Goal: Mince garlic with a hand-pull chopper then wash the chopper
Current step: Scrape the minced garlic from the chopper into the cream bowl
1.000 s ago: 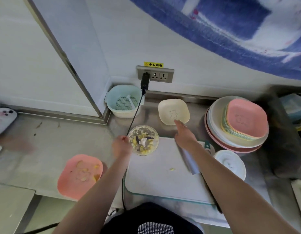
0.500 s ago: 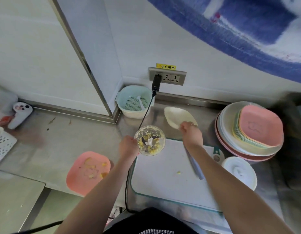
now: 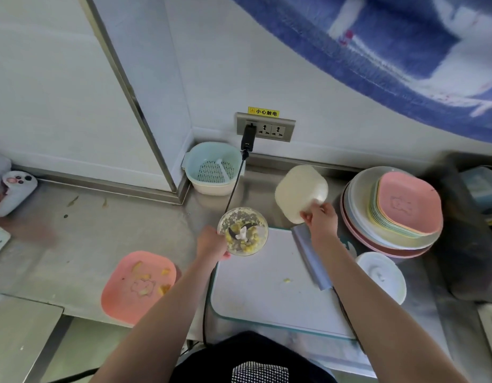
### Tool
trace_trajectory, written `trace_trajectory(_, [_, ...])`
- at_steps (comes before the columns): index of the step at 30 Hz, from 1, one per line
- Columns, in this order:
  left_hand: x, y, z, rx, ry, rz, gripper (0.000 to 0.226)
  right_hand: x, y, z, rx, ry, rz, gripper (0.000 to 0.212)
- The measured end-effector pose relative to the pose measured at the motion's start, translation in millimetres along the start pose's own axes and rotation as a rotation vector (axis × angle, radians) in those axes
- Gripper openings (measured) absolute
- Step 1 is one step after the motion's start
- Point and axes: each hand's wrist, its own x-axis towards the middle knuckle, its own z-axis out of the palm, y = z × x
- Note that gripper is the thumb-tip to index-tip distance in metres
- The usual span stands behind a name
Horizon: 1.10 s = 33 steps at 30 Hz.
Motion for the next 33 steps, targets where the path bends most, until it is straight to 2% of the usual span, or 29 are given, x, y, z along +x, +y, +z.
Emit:
trace_trajectory(2, [2,0,-1,0.017,0.017,0.017,0.011,-12,9,-3,-0.408,-0.018,-0.252,0.008])
trace_trajectory(7, [7,1,-14,-0.034,0.091,0.082,0.025,-46,45,-12,-0.925,-0.21,-0.683,0.01])
trace_trajectory(10, [8,6,-27,-0.07,0.111,0.1,0.027,-58,64,-16,-1.364,-0.346,-0.69,0.022])
trace_trajectory(13, [6,10,-39,0.0,0.162,0.132,0.023,-68,77,-23,-1.599,-0.522,-0.726,0.028])
trace_trajectory(16, [2,11,-47,0.09,0.203,0.202,0.018,-78,86,-30,-1.509,-0.618,-0.685,0.031])
trace_trajectory(17, [2,11,-47,0.095,0.201,0.212,0.017,-80,88,-33,-1.43,-0.569,-0.677,0.031])
trace_trajectory(20, [0,9,-46,-0.014,0.145,0.168,0.013,-79,90,-45,-1.091,-0.25,-0.653,0.021])
trace_trajectory(22, [-1,8,-43,-0.123,0.077,0.11,0.011,-72,88,-57,-0.997,-0.078,-0.602,0.019])
trace_trajectory(24, [-3,6,-41,-0.185,-0.002,0.076,0.006,-65,86,-67,-0.95,-0.005,-0.487,0.022])
trace_trajectory(26, [-6,5,-39,-0.268,-0.066,0.019,0.009,-62,85,-67,-0.95,-0.056,-0.34,0.029])
trace_trajectory(27, [-6,4,-38,-0.317,-0.099,-0.011,0.008,-61,86,-65,-0.99,-0.101,-0.328,0.03])
trace_trajectory(29, [-10,3,-37,-0.41,-0.166,-0.061,0.012,-63,86,-58,-1.033,-0.119,-0.4,0.028])
trace_trajectory(31, [-11,2,-38,-0.457,-0.22,-0.071,0.023,-68,77,-43,-0.938,-0.077,-0.443,0.025])
trace_trajectory(33, [-11,1,-38,-0.463,-0.239,-0.066,0.017,-74,65,-26,-0.835,-0.09,-0.5,0.023])
